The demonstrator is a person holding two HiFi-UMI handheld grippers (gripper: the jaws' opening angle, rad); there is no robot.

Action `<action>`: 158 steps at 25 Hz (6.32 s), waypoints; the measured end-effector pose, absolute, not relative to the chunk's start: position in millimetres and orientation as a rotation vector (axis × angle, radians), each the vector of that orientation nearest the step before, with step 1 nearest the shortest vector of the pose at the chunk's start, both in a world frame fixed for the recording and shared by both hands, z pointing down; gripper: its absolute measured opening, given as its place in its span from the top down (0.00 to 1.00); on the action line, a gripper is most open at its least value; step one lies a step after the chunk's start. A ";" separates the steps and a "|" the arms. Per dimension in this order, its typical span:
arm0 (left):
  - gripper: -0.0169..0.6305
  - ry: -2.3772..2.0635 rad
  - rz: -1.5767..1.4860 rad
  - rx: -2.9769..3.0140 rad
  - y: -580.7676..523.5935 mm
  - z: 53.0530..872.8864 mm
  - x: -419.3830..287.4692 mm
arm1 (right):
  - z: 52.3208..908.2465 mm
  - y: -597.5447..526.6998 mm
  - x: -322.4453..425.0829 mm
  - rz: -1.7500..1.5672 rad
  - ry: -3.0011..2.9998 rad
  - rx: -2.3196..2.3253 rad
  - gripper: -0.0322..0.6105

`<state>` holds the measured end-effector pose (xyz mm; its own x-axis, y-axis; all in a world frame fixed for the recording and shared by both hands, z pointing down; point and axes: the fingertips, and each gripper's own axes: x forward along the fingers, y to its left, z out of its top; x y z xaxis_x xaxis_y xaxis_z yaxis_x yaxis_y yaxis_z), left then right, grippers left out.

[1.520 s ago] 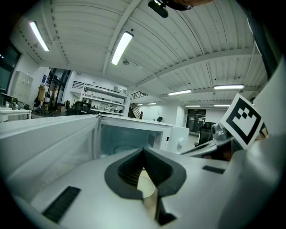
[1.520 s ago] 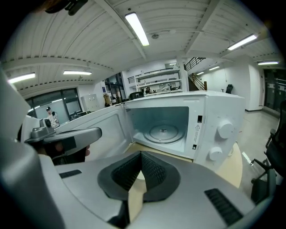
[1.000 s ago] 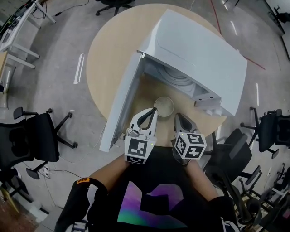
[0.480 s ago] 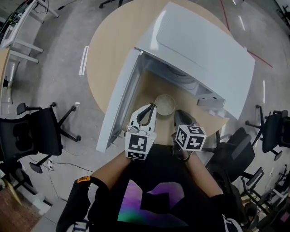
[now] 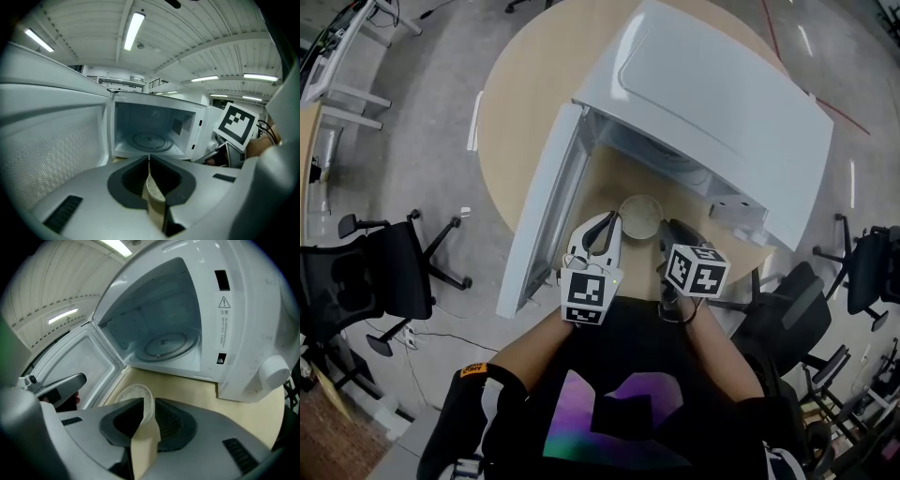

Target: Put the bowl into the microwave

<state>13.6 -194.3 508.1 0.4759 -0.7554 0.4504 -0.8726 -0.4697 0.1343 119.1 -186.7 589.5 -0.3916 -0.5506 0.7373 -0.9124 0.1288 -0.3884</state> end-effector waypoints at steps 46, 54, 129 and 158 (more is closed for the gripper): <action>0.91 -1.385 0.477 2.361 -216.1 516.5 0.0 | 622.1 -184.7 118.8 1.816 -1.886 1.531 0.89; 0.91 -1.377 0.464 2.388 -215.7 508.6 2.6 | 593.7 -195.2 124.7 1.820 -1.954 1.634 0.89; 0.91 -1.464 0.399 2.368 -289.9 485.4 38.9 | 553.1 -338.8 175.5 1.465 -2.068 2.238 0.89; 0.91 -1.455 0.303 2.389 -267.0 460.8 39.4 | 513.9 -291.4 168.0 0.852 -2.142 2.088 0.89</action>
